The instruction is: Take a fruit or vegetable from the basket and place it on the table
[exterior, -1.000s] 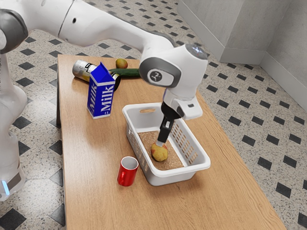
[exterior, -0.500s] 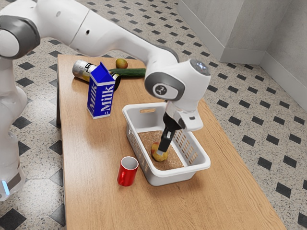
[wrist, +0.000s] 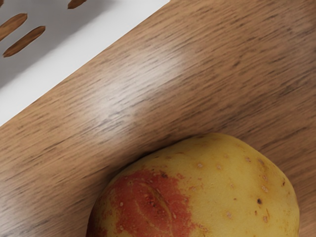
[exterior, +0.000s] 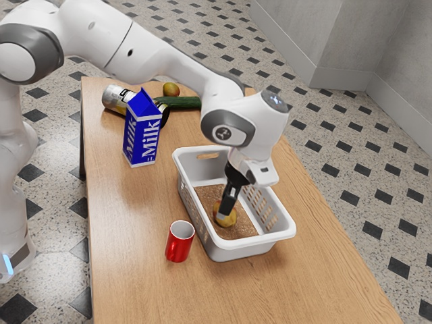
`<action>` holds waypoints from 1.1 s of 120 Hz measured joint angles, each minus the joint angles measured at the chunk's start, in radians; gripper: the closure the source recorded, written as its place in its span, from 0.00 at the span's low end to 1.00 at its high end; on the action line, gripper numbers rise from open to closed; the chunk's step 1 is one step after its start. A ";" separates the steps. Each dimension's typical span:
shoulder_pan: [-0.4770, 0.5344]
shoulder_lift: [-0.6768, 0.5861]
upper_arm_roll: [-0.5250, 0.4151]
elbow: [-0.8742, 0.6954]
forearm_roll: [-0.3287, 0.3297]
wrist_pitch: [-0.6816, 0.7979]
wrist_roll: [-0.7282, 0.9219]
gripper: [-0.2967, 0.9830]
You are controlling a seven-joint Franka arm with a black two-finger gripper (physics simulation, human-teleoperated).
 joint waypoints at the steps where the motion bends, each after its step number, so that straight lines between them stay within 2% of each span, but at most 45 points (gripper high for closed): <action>1: -0.001 0.000 0.000 0.000 0.000 0.001 0.000 0.23; 78: -0.009 0.063 0.000 -0.003 -0.008 0.042 0.009 0.23; 94: -0.007 0.068 0.000 -0.003 -0.010 0.054 0.008 0.19; 99: -0.007 0.069 -0.001 -0.002 -0.012 0.058 0.008 0.19; 104: -0.007 0.066 -0.002 -0.001 -0.014 0.061 0.008 0.23; 132: -0.009 0.067 -0.008 -0.001 -0.041 0.069 0.009 0.24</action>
